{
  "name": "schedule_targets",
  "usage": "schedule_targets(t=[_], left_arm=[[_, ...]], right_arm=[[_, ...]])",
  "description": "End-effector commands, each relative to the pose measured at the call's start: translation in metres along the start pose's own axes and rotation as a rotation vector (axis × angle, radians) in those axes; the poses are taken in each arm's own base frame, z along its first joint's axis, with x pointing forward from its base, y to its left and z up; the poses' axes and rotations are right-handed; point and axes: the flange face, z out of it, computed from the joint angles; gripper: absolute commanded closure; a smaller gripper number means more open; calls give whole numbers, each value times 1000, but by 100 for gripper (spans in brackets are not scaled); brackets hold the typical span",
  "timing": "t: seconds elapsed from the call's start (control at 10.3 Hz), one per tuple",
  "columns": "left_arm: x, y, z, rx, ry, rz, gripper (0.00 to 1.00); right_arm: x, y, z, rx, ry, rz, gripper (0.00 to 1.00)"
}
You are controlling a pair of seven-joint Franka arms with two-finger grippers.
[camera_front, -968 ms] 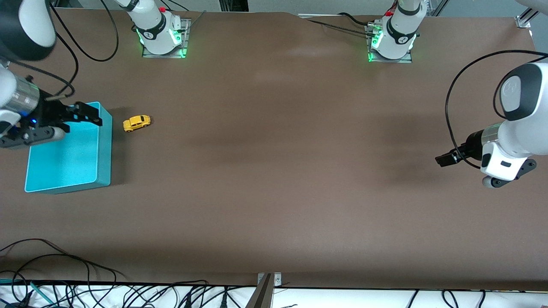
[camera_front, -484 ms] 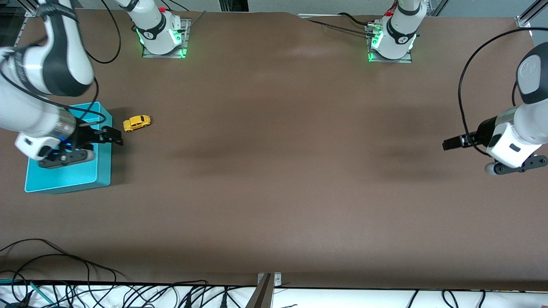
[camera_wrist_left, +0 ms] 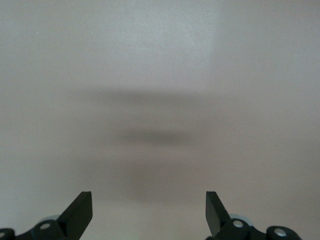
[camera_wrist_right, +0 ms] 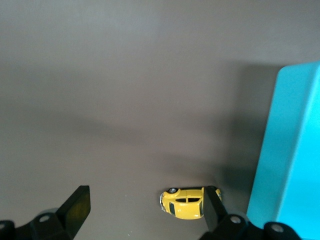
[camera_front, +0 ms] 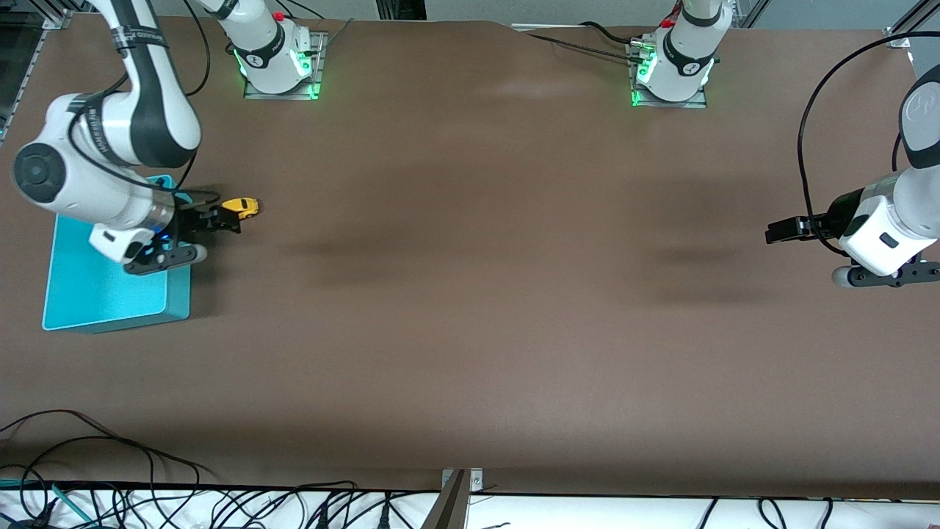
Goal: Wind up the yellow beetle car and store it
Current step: 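Move the right gripper down to the car beside the teal box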
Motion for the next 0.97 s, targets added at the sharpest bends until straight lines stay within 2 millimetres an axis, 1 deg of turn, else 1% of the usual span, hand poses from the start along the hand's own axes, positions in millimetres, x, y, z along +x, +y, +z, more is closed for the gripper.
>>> schedule_targets(t=[0.0, 0.19, 0.29, 0.48, 0.68, 0.87], left_arm=[[-5, 7, -12, -10, 9, 29, 0], [-5, -1, -16, -22, 16, 20, 0], [-6, -3, -18, -24, 19, 15, 0], [-6, -4, -18, -24, 19, 9, 0], [-6, -4, -18, -24, 19, 9, 0], [-6, -4, -18, -24, 19, 9, 0]], right_arm=[[-38, -9, 12, -10, 15, -113, 0], [-49, -8, 14, -6, 5, -299, 0], [-51, 0, 16, -3, 3, -437, 0], [-56, 23, 20, 8, -1, -623, 0], [-59, 37, 28, 19, -6, -824, 0], [-68, 40, 45, 28, -12, -949, 0]])
